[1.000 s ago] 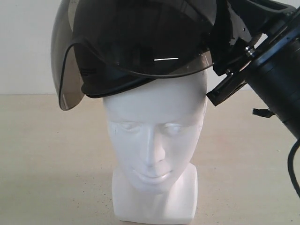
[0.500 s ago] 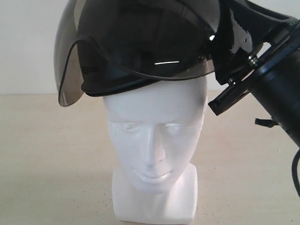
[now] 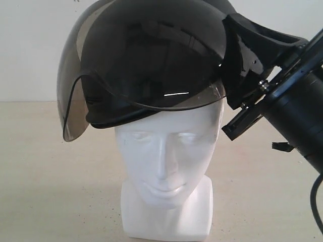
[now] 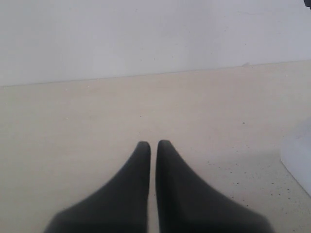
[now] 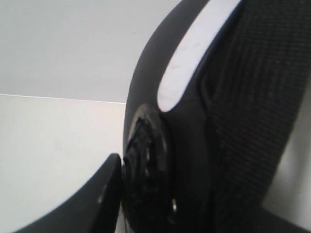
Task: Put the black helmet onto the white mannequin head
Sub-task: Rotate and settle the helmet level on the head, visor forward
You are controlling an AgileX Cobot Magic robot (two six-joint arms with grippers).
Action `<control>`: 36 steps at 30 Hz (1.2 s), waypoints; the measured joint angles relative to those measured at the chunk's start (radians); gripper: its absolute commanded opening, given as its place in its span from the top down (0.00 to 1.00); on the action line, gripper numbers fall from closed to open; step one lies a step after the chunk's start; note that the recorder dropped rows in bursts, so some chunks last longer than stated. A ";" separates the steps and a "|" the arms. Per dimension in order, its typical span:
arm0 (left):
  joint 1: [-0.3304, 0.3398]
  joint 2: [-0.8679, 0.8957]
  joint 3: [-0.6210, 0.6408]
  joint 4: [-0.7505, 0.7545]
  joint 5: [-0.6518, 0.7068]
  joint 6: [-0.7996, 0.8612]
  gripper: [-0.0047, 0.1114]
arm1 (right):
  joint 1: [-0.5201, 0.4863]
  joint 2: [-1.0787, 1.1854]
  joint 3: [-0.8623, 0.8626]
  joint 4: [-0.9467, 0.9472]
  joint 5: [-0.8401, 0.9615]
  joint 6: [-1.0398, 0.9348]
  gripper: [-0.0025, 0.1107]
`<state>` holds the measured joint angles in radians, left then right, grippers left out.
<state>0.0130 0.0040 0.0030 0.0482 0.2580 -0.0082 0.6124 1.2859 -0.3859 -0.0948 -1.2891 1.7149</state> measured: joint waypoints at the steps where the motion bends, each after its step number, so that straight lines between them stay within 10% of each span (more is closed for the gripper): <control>1: 0.000 0.000 0.000 0.000 0.000 0.000 0.92 | 0.000 0.000 0.000 0.000 0.000 -0.002 0.98; 36: 0.000 0.000 0.000 0.000 0.000 0.000 0.92 | 0.006 -0.015 0.157 0.106 -0.012 0.111 0.98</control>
<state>0.0130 0.0040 0.0030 0.0482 0.2580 -0.0082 0.6183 1.2708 -0.2293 0.0116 -1.3009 1.8258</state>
